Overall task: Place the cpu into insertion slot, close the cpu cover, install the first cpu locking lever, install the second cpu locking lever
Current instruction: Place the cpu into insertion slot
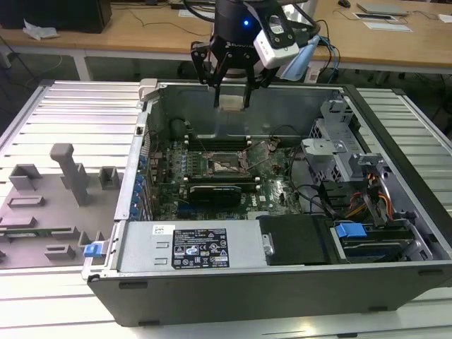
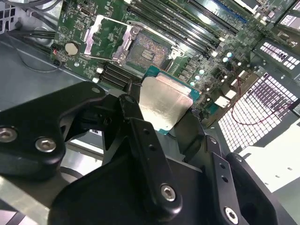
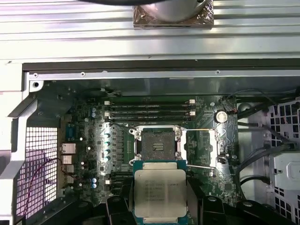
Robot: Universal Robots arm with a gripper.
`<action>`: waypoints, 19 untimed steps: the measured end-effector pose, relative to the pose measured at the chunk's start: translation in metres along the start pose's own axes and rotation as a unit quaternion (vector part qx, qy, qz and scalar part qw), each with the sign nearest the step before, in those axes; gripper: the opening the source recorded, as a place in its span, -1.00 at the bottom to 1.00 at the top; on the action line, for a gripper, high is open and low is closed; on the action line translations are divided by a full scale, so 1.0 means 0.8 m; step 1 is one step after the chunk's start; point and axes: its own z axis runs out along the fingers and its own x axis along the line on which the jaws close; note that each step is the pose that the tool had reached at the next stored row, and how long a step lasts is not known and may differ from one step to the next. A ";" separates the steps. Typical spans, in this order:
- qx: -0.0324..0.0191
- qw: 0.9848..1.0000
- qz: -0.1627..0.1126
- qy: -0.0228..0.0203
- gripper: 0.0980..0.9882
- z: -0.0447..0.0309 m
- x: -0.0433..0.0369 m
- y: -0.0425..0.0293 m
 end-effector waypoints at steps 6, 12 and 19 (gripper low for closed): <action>0.000 1.000 0.000 0.000 0.00 0.0118 0.000 -0.0011; 0.000 1.000 0.000 0.000 0.00 0.0251 0.000 -0.0023; 0.000 1.000 0.000 0.000 0.00 0.0386 0.000 -0.0035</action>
